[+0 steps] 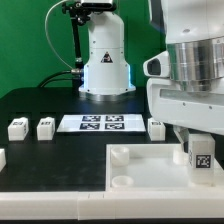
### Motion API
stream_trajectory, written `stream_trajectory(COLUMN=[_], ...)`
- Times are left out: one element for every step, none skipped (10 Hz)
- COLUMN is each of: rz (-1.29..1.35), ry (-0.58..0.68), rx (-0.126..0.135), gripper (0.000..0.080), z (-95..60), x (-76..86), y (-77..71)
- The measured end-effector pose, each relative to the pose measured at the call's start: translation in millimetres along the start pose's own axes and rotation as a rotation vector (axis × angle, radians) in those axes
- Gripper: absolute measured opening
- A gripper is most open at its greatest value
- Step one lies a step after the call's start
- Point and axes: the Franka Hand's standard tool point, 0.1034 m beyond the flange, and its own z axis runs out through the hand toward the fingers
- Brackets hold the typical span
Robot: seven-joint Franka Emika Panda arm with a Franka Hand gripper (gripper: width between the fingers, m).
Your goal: Assemble one leg
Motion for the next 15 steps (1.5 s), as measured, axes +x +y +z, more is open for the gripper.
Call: stream_trajectory(rz=[-0.146,-0.262,-0.399,-0.615,-0.792,-0.81,-0.796,-0.793,-0.658,-0.568,-0.455,-0.393,-0.235,-0.038,0.142], ry=[0.0,0.001,0.005,0.023,0.054,0.067,0.063,0.063,0.062,0.064,0.065,0.066,0.062,0.053,0.04], rx=[0.0,-0.001,-0.009,-0.056,-0.068,-0.06,-0.06,-0.06,-0.05,-0.054,-0.057,-0.054,-0.044,-0.027,-0.011], gripper=[0.0648,0.0648,0.0648,0.0648,0.0648,0.0648,0.0648,0.0554,0.0554,0.0353,0.0291,0.0291,0.0286,0.0273,0.0273], z=[0.0,0.0,-0.1,0.2,0.1,1.6,2.0,2.1,2.1,2.4,3.8,4.0,4.3,3.8,4.0], x=[0.5,1.0,1.3,-0.9,-3.4,-1.9,-2.2,-2.2,-2.1,2.8,4.7,4.8,5.8,7.7,8.4], y=[0.2,0.5,1.1,2.7,-2.1,-1.2,-0.4,-0.4,-0.4,4.0,7.2,7.6,8.8,9.3,9.6])
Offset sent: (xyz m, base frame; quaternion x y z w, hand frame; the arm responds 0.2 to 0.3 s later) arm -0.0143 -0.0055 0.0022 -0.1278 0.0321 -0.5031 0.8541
